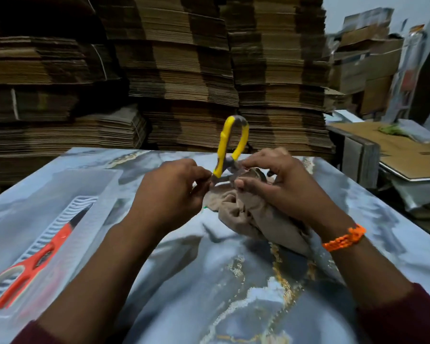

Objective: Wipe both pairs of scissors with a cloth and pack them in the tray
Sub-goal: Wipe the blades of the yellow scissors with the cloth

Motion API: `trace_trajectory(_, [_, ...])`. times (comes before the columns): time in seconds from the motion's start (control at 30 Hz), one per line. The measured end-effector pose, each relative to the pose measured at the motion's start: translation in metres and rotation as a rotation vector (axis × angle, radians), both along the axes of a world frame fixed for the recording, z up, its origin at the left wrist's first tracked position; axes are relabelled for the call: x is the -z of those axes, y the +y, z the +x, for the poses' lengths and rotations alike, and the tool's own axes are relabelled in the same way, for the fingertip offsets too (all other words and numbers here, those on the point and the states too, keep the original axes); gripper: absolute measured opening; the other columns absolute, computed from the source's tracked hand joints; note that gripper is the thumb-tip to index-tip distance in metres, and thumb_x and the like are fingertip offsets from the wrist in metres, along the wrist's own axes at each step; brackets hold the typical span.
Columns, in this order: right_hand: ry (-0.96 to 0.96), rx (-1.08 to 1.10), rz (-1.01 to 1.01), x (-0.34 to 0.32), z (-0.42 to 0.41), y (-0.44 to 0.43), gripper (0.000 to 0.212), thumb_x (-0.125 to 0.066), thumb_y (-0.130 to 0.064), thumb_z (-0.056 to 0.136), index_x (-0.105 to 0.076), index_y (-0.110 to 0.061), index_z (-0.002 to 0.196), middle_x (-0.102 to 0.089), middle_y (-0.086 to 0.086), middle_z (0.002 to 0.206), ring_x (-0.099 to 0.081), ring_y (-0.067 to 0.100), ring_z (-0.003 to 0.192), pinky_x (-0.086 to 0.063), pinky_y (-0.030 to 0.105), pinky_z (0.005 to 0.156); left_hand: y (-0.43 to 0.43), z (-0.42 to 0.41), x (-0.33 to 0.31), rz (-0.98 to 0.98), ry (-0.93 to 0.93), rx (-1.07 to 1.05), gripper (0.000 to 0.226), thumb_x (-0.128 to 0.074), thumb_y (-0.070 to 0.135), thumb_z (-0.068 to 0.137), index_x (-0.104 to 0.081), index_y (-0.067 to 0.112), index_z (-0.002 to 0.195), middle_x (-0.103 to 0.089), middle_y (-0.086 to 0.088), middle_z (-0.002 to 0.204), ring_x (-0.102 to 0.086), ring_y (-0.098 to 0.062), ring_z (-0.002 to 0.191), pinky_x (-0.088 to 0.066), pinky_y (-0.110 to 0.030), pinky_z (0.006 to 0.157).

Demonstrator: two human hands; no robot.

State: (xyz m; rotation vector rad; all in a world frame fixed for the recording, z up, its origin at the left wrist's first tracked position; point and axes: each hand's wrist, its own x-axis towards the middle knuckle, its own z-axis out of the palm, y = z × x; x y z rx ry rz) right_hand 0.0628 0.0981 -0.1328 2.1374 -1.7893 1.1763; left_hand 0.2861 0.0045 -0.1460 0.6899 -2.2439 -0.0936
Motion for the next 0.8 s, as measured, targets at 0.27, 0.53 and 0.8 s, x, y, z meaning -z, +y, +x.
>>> trace_trajectory(0.27, [0.214, -0.034, -0.062, 0.021, 0.019, -0.018, 0.032, -0.059, -0.045, 0.094, -0.080, -0.023, 0.105, -0.068, -0.013, 0.108, -0.048, 0.026, 0.096, -0.041, 0.040, 0.085, 0.004, 0.002, 0.002, -0.209, -0.028, 0.088, 0.022, -0.058, 0.033, 0.087, -0.079, 0.030, 0.093, -0.062, 0.007, 0.072, -0.062, -0.026, 0.062, -0.049, -0.037, 0.046])
trace_trajectory(0.53, [0.237, -0.011, -0.045, 0.015, -0.022, -0.009, 0.025, -0.064, -0.035, 0.095, -0.079, -0.017, 0.089, -0.069, -0.007, 0.088, -0.043, 0.012, 0.087, -0.034, 0.028, 0.076, -0.007, 0.008, 0.001, -0.176, 0.014, 0.062, 0.021, -0.062, 0.035, 0.087, -0.081, 0.030, 0.094, -0.064, 0.010, 0.072, -0.062, -0.020, 0.061, -0.048, -0.031, 0.049])
trace_trajectory(0.8, [-0.431, -0.018, -0.013, 0.004, -0.018, -0.002, 0.009, -0.075, -0.028, 0.091, -0.082, -0.026, 0.096, -0.080, -0.011, 0.097, -0.073, 0.003, 0.098, -0.058, 0.024, 0.086, -0.010, -0.005, 0.002, 0.619, 0.618, 0.212, 0.010, -0.075, 0.012, 0.090, -0.081, 0.019, 0.085, -0.073, -0.026, 0.081, -0.070, -0.050, 0.072, -0.059, -0.061, 0.067])
